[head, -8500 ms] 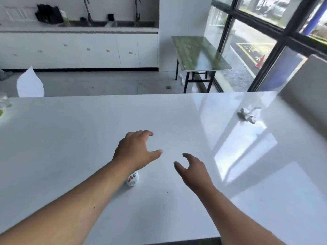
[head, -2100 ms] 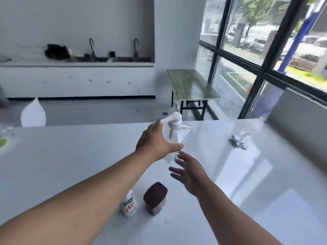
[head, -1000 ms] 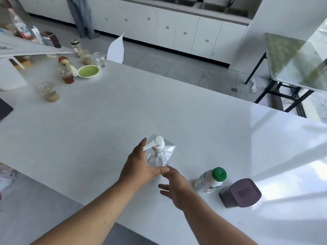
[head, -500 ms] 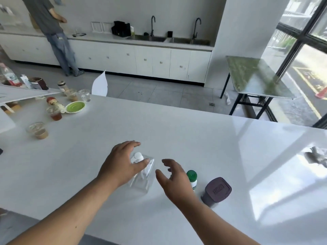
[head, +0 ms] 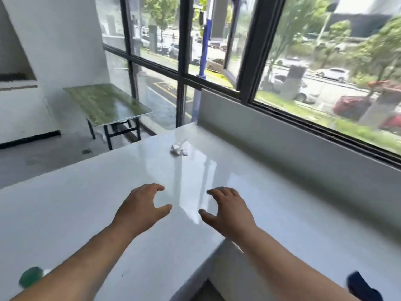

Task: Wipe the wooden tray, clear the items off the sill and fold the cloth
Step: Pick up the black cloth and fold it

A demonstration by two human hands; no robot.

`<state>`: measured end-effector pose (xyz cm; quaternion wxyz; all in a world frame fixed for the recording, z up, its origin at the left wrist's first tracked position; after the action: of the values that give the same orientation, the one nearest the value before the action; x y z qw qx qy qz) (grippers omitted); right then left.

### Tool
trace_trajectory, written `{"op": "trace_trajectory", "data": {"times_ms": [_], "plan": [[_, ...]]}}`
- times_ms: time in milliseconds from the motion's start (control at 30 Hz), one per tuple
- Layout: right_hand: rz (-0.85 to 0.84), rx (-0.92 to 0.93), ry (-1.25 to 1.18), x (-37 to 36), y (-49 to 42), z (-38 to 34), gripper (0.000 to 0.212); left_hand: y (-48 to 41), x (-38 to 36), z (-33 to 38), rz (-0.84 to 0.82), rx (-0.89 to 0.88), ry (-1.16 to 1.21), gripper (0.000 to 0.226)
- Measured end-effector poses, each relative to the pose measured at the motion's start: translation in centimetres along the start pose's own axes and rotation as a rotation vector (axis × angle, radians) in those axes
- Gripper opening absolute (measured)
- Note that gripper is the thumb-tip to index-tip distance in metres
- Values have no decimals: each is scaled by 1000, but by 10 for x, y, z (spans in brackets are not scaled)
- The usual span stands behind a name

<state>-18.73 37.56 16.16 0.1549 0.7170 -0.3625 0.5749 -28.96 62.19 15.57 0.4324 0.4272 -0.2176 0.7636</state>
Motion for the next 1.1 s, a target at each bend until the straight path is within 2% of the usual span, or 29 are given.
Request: {"op": "trace_trajectory", "data": {"times_ms": [233,467,633,767,967,1100], "plan": [[131,-525,11,96,199,191,74,44,-145,219,-295,-351,-20,69],[199,-824,-103,134,400,297,71,154,-270,361,-478,-479,-151,69],[209,-923,-136,131,494,348,71,216,-341,419,-535,-520,-196,67],[177,-986,-192,117,531,371,64,239,-381,439,-583,-515,-269,64],[33,-1018,-269,74,532,389,55,231,-438,438,-662,-451,-422,47],[-51,-1031,-273,54,507,401,53,216,-477,446,-720,-495,-420,44]]}}
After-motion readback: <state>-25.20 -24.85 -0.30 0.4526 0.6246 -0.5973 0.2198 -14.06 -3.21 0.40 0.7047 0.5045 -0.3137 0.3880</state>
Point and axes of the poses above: each hand's wrist, its own y-axis away from the middle knuckle, its own x-axis out of the back of the hand, z = x × y, the point moved 2 cm from there along -y, towards the middle knuckle, and after that the axes turned 9 degrees about x, right-handed, at the moved point
